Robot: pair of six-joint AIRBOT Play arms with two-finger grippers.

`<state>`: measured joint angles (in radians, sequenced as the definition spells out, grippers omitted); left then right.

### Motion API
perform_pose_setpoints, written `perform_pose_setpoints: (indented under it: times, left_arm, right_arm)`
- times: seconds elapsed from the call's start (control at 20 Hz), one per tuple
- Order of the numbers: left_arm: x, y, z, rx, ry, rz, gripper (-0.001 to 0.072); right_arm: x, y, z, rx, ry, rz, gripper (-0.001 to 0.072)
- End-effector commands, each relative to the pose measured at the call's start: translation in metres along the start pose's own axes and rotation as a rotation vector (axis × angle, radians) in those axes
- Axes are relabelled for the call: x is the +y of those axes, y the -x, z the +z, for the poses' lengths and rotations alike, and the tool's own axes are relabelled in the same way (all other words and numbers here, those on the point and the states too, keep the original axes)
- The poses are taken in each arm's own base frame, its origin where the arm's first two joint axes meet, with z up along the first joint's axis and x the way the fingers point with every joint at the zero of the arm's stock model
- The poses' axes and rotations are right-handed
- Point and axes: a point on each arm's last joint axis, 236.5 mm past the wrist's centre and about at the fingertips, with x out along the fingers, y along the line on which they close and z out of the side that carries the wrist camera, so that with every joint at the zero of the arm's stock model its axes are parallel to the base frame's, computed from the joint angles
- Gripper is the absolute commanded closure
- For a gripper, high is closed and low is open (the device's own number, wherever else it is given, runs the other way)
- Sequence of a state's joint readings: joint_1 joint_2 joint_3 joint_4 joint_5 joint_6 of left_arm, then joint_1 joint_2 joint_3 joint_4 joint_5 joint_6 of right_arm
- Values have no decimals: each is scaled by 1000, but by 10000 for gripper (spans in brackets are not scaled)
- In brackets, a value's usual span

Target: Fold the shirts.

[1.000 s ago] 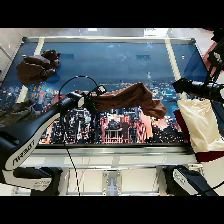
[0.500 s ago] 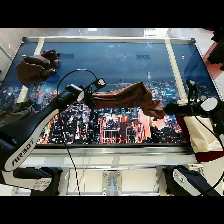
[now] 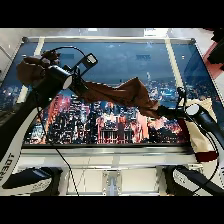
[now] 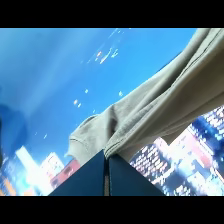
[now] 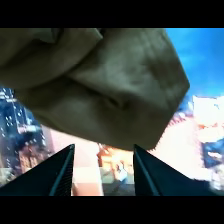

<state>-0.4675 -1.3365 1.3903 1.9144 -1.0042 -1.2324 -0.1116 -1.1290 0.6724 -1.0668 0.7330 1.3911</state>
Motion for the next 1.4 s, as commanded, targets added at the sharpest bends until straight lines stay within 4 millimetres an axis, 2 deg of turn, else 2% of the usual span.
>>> perform_pose_setpoints:
  times: [0.0, 0.15, 0.25, 0.4, 0.5, 0.65, 0.75, 0.95, 1.2, 1.35]
  left_arm:
    - [7, 22, -16, 56, 15, 6, 693]
    - [5, 23, -20, 72, 21, -2, 694]
    - [5, 23, -19, 68, 33, -2, 694]
    - [5, 23, -20, 73, 39, -3, 694]
    - [4, 23, -22, 81, 38, -5, 694]
    - [4, 23, -21, 73, 40, -3, 694]
    - [5, 22, -18, 61, 40, 0, 694]
    - [5, 22, -18, 64, 40, -1, 694]
    - [3, 22, -17, 59, 45, -8, 694]
    - [2, 22, -16, 57, 47, -13, 693]
  right_arm:
    - [32, -27, 17, -71, -164, 120, 283]
    - [72, -32, 30, -136, -197, 235, 283]
    - [91, -34, 34, -186, -128, 250, 283]
    - [97, -43, 33, -228, 22, 193, 283]
    - [90, -47, 37, -253, 62, 153, 284]
    - [91, -41, 62, -334, -109, 177, 282]
    - [101, -48, 60, -292, -170, 222, 261]
    - [118, -63, 57, -224, -174, 266, 260]
    - [130, -57, 78, -272, -169, 282, 261]
    - [133, -57, 76, -261, -182, 297, 261]
